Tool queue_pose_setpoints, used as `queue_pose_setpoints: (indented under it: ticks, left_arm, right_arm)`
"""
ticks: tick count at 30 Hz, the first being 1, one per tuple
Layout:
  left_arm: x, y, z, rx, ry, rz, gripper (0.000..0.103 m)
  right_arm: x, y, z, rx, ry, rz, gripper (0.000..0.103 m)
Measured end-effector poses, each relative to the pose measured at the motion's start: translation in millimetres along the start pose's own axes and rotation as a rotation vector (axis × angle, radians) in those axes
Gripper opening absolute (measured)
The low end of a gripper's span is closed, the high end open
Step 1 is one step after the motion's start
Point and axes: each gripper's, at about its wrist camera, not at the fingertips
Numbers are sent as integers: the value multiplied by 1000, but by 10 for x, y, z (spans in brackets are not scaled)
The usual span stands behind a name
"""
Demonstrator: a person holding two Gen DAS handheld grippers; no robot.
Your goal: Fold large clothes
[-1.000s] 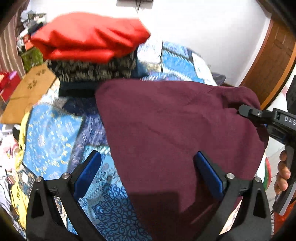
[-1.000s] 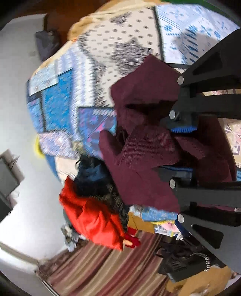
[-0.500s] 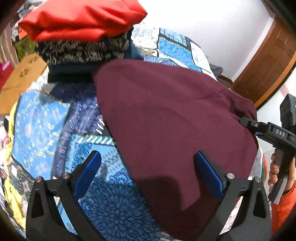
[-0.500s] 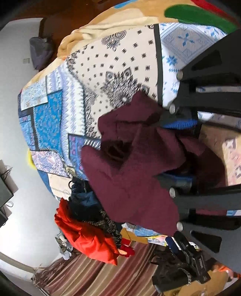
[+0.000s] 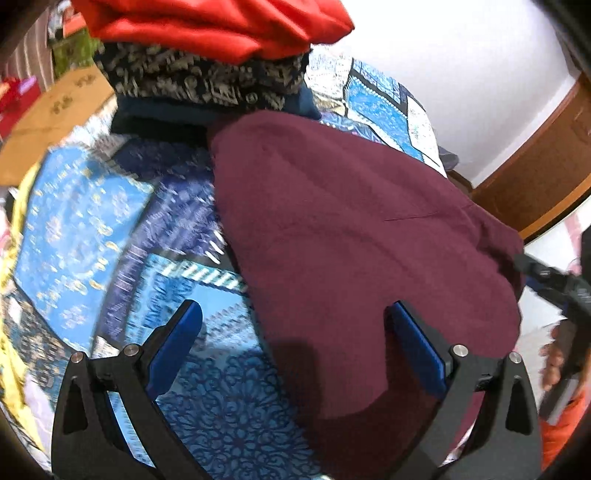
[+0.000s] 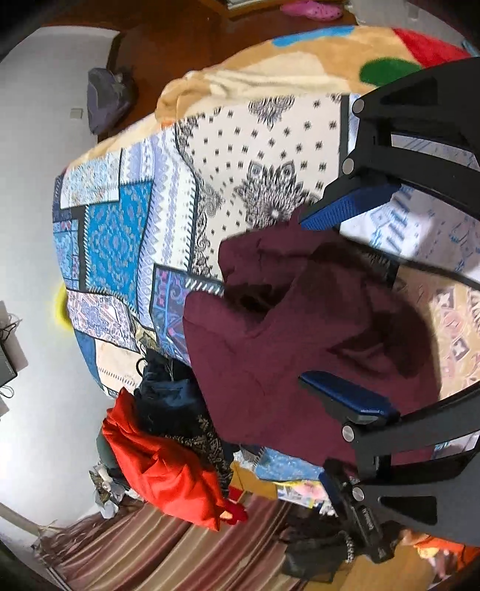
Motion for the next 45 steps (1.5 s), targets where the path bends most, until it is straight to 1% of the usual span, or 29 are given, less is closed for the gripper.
queue_pose_setpoints:
  ticks: [2,3,4,6,8,9,12,16,19,20,22,23,24,25,26,27,28,29,30,31,32,33,35,36,38,42,45]
  left_arm:
    - [20,-21,-45,19,36,17,102]
    - [26,-35,-72,29,48,21,102]
    - [34,-47,-99,40,60,24,102]
    - [60,-87,-187,72,98,37,102]
    - [101,-130,-288,102,142,63,102]
    - [123,-146,-332,110,159,76,102]
    - [197,-218,-490,131,183,114,103]
    - [256,-320,-626,154,204,156,103]
    - [340,-387,-672,170,255,187,103]
    - [370,-396,-680,173,270,198,103]
    - [412,-422,-684,173,294,221,103]
    - [434,-428,-679,168,309,242,103]
    - [443,-433,-670,166,318,254,101]
    - [445,-437,-649,163,320,256,98]
    - [419,-431,-609,151,300,238,89]
    - [392,-421,-572,149,289,211,82]
    - [379,-397,-526,144,283,187,78]
    - [324,-383,-464,131,272,152,71]
    - [264,-373,-396,118,267,124,63]
    - [226,-368,-345,109,267,105,58]
    - [149,-372,-262,98,273,80,48]
    - [94,-372,-204,93,280,65,41]
    - [-39,-360,-79,85,288,23,34]
    - [-93,-353,-39,84,287,4,31]
    - [-261,-336,77,78,283,-41,29]
    - [-495,-363,292,64,315,-84,28]
    - [-687,-424,519,29,337,-128,28]
  right_arm:
    - [-47,-13,-135,29,27,-21,78]
    - [-106,-6,-219,50,24,-39,82]
    - [-160,0,-271,69,10,-59,90]
    - [-319,28,-404,113,-44,-125,98]
    - [-427,61,-509,157,-105,-174,99]
    - [-445,67,-525,159,-119,-182,99]
    - [-398,45,-532,154,-119,-159,103]
    - [-357,7,-589,174,-137,-182,103]
    - [-339,-24,-666,209,-196,-218,103]
    - [-325,-32,-692,214,-202,-244,103]
    - [-297,-41,-718,216,-210,-255,103]
    - [-288,-40,-727,216,-213,-262,101]
    - [-276,-35,-735,219,-208,-261,93]
    - [-272,-30,-729,220,-208,-262,83]
    - [-273,-20,-719,225,-222,-270,79]
    - [-281,-9,-700,228,-237,-280,70]
    - [-288,-1,-677,229,-242,-287,64]
    - [-290,9,-655,228,-243,-290,62]
    - [-286,23,-622,222,-240,-286,57]
    - [-285,33,-584,215,-237,-288,52]
    - [-272,44,-531,208,-229,-285,50]
    - [-259,48,-482,200,-222,-278,47]
    - [-213,57,-339,173,-207,-257,43]
    - [-196,59,-282,164,-205,-253,41]
    - [-165,73,-108,134,-197,-232,39]
    - [-145,80,249,66,-170,-205,38]
    - [-126,50,537,8,-155,-189,38]
Point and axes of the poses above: each gripper's, at about its wrist camera, not at the fingertips, and z roughly against the way its jaws point, x to its left, y to its underside, and after that the axes turned 14 degrees about y, right-handed
